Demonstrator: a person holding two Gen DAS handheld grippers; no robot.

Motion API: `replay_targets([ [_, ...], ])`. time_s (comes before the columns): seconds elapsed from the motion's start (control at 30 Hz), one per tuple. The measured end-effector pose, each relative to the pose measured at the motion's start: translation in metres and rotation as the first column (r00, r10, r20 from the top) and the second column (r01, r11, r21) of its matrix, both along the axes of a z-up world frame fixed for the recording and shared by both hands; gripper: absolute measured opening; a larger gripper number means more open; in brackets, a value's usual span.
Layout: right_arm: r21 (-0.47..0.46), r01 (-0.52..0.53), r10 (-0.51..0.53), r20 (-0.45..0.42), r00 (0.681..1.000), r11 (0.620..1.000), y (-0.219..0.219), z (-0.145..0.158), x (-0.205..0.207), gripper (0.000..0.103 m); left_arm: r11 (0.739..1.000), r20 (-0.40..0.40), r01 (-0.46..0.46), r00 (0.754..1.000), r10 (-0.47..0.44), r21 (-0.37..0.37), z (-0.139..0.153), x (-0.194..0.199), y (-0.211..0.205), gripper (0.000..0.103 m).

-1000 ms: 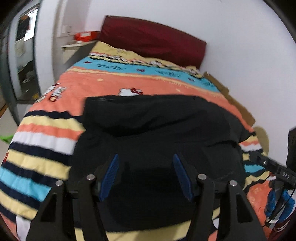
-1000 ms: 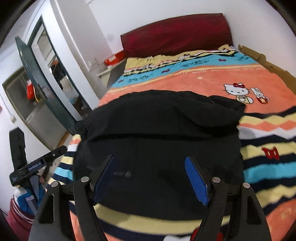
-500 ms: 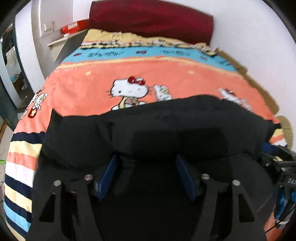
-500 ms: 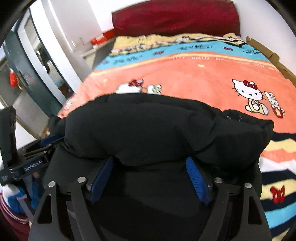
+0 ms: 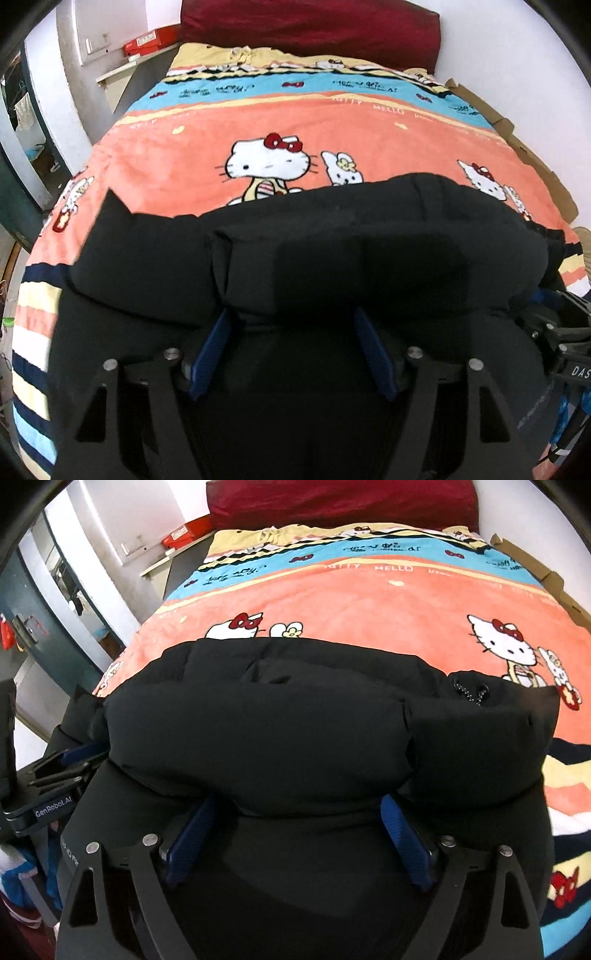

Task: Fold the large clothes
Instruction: 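Lay the folded edge down on the jacket and open both grippers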

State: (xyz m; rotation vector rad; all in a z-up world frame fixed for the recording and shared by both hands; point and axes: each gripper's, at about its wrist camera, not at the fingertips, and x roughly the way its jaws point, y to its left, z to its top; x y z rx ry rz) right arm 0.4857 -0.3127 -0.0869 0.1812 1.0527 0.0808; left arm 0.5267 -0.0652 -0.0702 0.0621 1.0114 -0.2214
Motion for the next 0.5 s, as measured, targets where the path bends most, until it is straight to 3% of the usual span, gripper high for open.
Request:
replay_targets([
  [0.17,-0.026,-0.041,0.043,0.086,0.995,0.999,0.021,0.038,-0.018,0.086,0.999,0.118,0.006,0.993,-0.002,-0.031,0.030,-0.018,0.000,0.068],
  [0.23,-0.032,-0.066,0.069,0.103,0.992,0.997,0.030,0.044,-0.015,0.086,1.000,0.119,0.016,0.993,-0.017,0.007,0.031,-0.015,-0.009,0.068],
  [0.33,-0.070,-0.047,0.052,0.063,0.997,0.996,0.034,0.029,0.001,0.086,0.996,0.066,0.013,0.998,-0.019,0.093,0.010,-0.002,-0.021,0.069],
  [0.5,-0.031,0.008,-0.007,0.041,0.999,0.999,0.022,-0.002,0.013,0.096,0.998,0.037,-0.032,0.999,0.030,0.062,-0.009,0.008,-0.015,0.073],
])
